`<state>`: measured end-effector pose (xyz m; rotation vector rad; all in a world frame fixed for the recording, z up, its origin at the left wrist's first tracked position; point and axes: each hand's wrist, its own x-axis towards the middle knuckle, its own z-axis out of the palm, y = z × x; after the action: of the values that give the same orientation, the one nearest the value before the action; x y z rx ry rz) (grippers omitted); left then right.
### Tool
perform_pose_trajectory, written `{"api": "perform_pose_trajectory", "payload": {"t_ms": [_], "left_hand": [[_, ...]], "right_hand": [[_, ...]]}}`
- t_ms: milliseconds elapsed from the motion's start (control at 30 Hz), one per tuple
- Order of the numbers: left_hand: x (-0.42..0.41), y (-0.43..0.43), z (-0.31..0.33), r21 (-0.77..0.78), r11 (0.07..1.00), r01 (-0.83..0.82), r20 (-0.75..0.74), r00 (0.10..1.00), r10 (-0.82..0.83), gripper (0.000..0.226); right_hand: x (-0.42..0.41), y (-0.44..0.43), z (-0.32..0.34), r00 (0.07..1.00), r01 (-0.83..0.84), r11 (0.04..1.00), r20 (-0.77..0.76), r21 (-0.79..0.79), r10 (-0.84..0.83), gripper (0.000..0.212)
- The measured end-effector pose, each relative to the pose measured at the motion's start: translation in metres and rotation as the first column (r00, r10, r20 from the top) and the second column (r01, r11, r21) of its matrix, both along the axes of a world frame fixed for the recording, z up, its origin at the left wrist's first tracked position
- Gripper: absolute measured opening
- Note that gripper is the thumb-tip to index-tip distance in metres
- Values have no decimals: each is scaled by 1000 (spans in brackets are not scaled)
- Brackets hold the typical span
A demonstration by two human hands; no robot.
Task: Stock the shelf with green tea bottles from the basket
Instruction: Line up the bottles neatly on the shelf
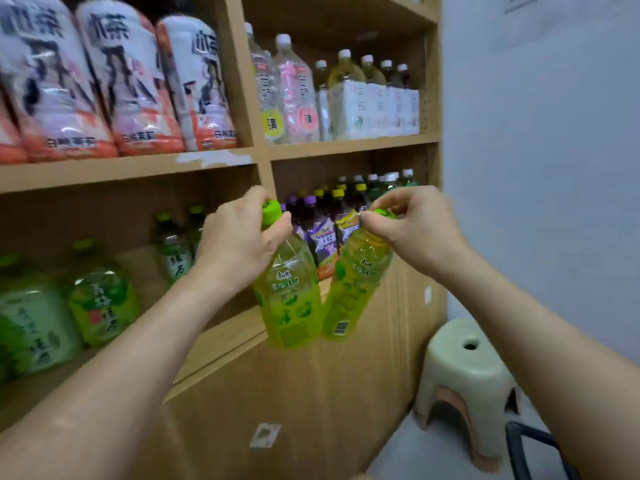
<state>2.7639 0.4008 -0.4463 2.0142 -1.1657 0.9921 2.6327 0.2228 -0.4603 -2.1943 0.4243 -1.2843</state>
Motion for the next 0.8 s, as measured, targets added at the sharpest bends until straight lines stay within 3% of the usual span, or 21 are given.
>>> {"api": "perform_pose_trajectory", "payload": {"t_ms": [200,367,500,567,667,800], "left_hand": [[74,58,9,62,988,-140,-44,989,143,23],[119,73,-19,132,967,-219,-116,965,235,24],[140,80,-31,82,968,-239,-339,906,252,33],[145,79,-38,106,963,-248,-476,838,268,53],[138,80,-56,132,948,-288,-511,800,314,100],[129,80,-78,44,951,-305,-490,823,286,112]], "right_hand": [[105,60,29,986,-162,985,-56,-58,159,20],[169,89,15,965,-236,970,-126,-49,229,27],[197,97,4,946,-299,954,-128,-1,297,38],[205,97,-6,925,-321,947,-210,15,317,57],[208,98,-21,894,-331,943,-311,26,322,93],[211,96,-34,852,-320,938,-392,134,347,115]]}}
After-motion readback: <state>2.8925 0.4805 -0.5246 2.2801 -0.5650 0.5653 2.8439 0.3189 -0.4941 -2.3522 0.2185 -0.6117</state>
